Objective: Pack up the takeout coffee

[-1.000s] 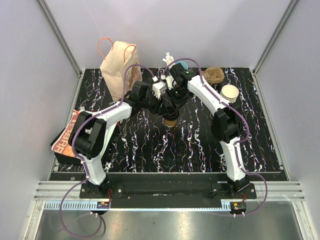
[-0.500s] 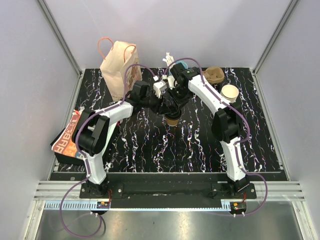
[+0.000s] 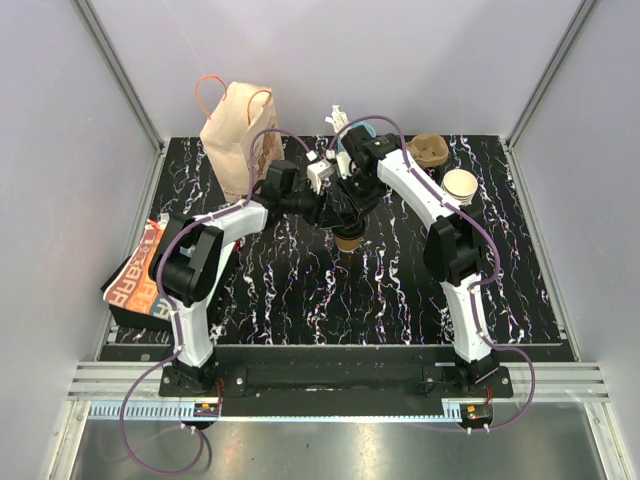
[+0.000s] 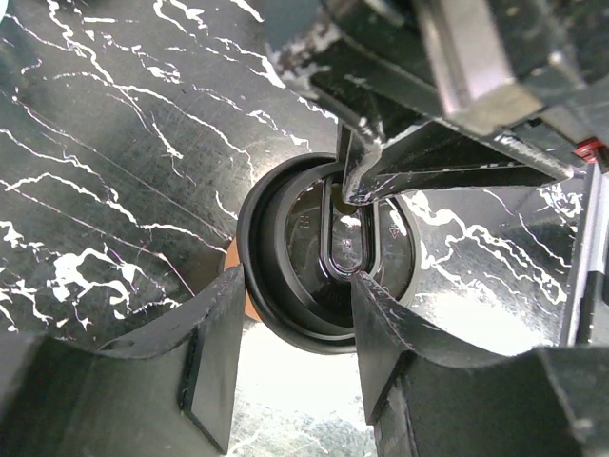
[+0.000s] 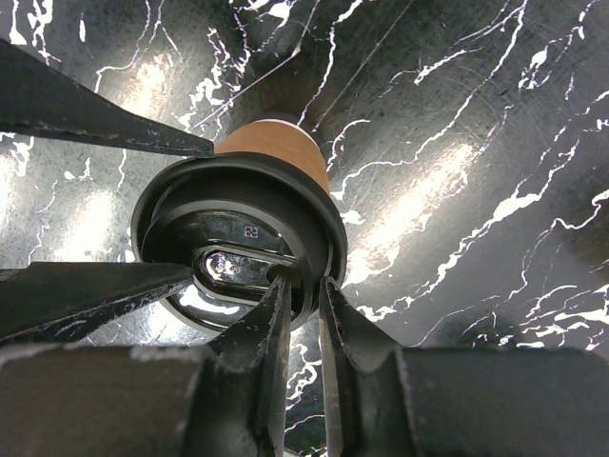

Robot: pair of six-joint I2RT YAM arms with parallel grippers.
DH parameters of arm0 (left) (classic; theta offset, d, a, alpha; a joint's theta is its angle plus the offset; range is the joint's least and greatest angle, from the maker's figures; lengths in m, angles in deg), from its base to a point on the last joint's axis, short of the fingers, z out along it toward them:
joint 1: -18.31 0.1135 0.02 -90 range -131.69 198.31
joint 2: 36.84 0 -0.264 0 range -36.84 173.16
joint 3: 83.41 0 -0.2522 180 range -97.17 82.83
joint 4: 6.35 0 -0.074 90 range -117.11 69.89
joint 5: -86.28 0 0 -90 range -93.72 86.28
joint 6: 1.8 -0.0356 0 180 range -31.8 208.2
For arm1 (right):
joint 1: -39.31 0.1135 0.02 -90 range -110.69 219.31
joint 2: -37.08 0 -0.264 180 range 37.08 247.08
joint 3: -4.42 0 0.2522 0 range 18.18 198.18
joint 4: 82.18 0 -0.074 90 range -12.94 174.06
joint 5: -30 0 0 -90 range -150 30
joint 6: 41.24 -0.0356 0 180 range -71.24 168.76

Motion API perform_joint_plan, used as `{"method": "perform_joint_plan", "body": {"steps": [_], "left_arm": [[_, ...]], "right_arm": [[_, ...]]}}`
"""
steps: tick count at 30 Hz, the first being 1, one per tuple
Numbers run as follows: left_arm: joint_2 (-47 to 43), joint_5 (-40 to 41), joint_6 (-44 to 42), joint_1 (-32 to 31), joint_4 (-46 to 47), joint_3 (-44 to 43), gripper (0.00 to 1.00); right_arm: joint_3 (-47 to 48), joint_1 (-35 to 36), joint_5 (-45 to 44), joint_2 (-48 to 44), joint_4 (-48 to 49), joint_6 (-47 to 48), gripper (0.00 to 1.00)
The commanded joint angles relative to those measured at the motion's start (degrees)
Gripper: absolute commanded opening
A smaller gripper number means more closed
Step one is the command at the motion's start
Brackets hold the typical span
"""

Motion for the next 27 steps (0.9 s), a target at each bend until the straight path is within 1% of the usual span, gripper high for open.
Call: {"method": "perform_joint_plan", "body": {"steps": [1, 2, 3, 5, 6, 8, 9, 10, 13, 17, 21, 22, 25, 27], "left_arm": [[0.6, -0.2, 0.6, 0.0, -8.4, 1.0, 0.27], [0.3, -0.9, 0.7, 0.2, -8.5, 1.0, 0.32], [-0.2, -1.1, 0.8, 0.7, -8.4, 0.6, 0.39], [-1.2, -2.2, 1.3, 1.4, -8.4, 0.4, 0.47], [-1.6, -2.7, 1.5, 1.6, -8.3, 0.2, 0.48], [-2.4, -4.2, 1.6, 1.9, -8.9, -0.4, 0.55], [-3.1, -4.6, 1.5, 1.9, -9.0, -0.9, 0.56], [-3.4, -5.4, 1.5, 2.0, -9.1, -1.0, 0.61], [-4.5, -6.5, 1.4, 2.3, -9.3, -1.7, 0.68], [-5.0, -7.2, 1.9, 2.9, -9.8, -2.9, 0.72], [-5.5, -7.6, 2.9, 3.5, -9.7, -3.2, 0.75], [-5.6, -7.7, 3.0, 3.8, -9.6, -3.2, 0.75], [-6.5, -7.6, 2.9, 4.2, -9.2, -2.6, 0.76], [-6.9, -7.3, 2.7, 4.2, -9.1, -2.0, 0.76]], "right_arm": [[-0.1, 2.7, 8.4, -0.7, 3.6, -0.5, 0.22], [-0.1, 2.7, 8.4, -0.8, 3.6, -0.6, 0.22], [0.0, 2.7, 8.4, -0.8, 3.6, -0.4, 0.21], [0.3, 2.7, 8.4, -1.0, 3.5, -0.4, 0.22], [0.4, 2.7, 8.4, -1.1, 3.5, -0.3, 0.22], [0.7, 2.7, 8.4, -1.2, 3.5, -0.1, 0.22], [1.1, 2.7, 8.4, -1.3, 3.3, -0.1, 0.22], [1.3, 2.8, 8.8, -1.5, 3.4, 0.0, 0.22], [2.1, 2.8, 9.5, -1.7, 2.8, 0.3, 0.22], [3.3, 2.7, 10.7, -2.4, 2.5, 0.6, 0.25], [5.0, 2.6, 12.4, -3.4, 1.4, 1.2, 0.32], [5.5, 2.6, 13.0, -3.7, 1.3, 1.3, 0.36], [6.3, 2.3, 13.8, -4.7, 1.1, 1.5, 0.4], [5.8, 2.1, 13.8, -5.1, 1.2, 1.8, 0.42]]}}
